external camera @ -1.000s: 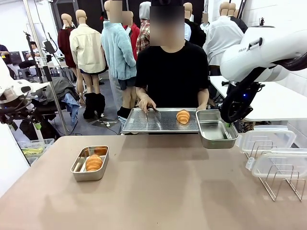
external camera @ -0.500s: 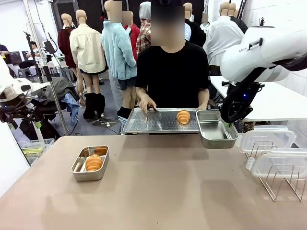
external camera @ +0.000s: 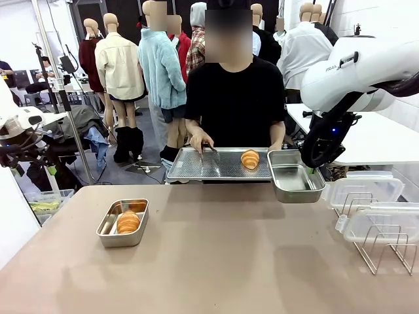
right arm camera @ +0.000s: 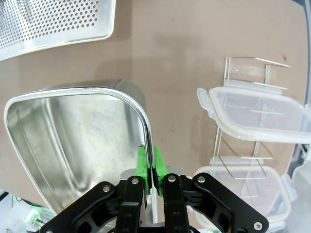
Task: Place the bread in airtight containers.
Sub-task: Once an object is inside an Airtight Container , place the container in the center of the table.
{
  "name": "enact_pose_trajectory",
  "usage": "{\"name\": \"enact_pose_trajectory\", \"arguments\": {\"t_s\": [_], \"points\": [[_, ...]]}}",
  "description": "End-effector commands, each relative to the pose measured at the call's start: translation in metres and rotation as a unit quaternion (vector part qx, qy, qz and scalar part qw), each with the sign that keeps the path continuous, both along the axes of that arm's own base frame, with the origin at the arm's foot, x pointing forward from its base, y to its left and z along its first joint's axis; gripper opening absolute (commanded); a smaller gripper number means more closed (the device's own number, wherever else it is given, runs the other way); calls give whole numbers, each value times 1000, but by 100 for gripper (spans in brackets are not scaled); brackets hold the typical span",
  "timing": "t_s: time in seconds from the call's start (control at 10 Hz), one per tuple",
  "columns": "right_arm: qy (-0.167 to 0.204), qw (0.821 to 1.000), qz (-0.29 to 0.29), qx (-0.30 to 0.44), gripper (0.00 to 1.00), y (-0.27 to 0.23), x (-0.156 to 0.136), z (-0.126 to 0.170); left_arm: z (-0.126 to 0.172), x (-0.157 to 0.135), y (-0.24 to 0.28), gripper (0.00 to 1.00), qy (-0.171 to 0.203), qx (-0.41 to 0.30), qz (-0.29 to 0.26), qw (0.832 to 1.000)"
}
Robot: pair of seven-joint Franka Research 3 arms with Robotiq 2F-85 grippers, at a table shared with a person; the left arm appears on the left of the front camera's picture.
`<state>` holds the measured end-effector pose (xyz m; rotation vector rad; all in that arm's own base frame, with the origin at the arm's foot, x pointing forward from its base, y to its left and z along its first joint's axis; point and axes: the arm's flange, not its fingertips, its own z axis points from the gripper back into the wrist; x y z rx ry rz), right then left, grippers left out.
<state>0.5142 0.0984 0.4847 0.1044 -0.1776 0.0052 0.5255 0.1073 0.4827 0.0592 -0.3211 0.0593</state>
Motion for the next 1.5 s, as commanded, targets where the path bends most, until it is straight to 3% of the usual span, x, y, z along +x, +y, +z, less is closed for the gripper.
{"name": "enact_pose_trajectory", "arguments": {"t_s": [0.0, 1.4], "points": [[-3, 1000, -1, 1, 0, 0, -1, 3, 2, -1, -1, 100, 0, 8, 5, 1000], [-3, 1000, -1, 1, 0, 0, -1, 3, 2, -1, -1, 100, 0, 8, 5, 1000]]}}
